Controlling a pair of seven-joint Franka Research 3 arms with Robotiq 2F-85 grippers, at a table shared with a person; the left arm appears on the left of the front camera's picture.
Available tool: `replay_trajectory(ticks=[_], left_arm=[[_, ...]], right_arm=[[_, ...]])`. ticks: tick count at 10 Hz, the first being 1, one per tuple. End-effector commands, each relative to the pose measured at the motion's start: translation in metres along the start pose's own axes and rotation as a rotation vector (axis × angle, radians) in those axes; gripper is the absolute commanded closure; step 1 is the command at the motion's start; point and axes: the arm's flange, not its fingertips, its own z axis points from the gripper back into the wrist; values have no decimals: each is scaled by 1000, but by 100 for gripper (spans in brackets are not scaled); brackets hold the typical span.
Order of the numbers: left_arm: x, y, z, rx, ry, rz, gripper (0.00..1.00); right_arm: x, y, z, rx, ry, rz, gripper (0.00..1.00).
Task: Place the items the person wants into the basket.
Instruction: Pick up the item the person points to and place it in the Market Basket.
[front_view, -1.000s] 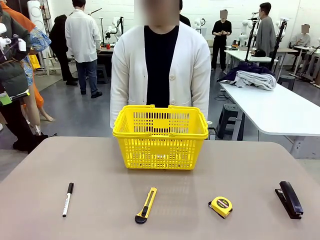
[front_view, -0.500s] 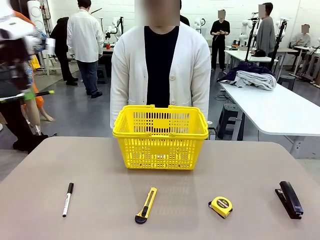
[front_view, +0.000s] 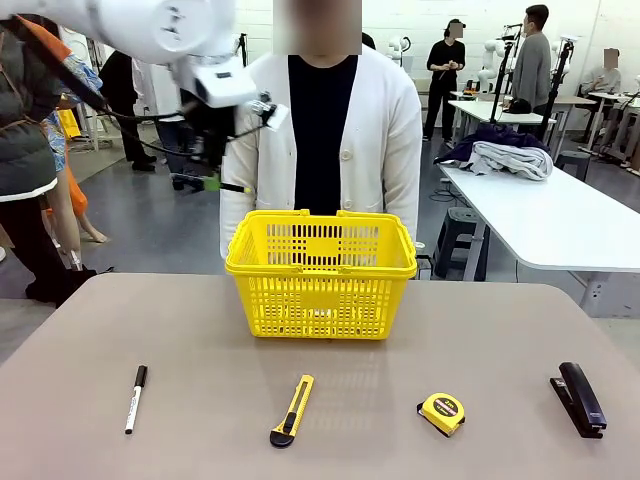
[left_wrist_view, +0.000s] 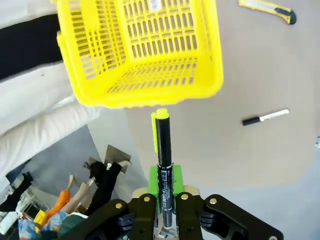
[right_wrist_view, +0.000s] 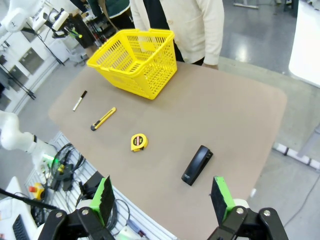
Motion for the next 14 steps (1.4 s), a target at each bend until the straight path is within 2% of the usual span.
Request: replay_trajectory(ticks=[1, 4, 6, 10, 12, 14], left_arm=[[37, 28, -1, -35, 1, -54, 89], [100, 51, -24, -98, -55, -49, 89], [124, 66, -48, -151, -110, -14, 89], [133, 92, -109, -167, -206, -3, 89], [126, 107, -137, -203, -252, 3, 89], [116, 120, -170, -251, -252, 40, 89]], right_arm=[[0, -1, 0, 17, -13, 13, 0], [0, -1, 0, 17, -13, 13, 0], [0, -1, 0, 17, -13, 13, 0], [0, -1, 0, 17, -13, 13, 0], [0, -1, 0, 17, -13, 13, 0], [0, -1, 0, 17, -13, 13, 0]])
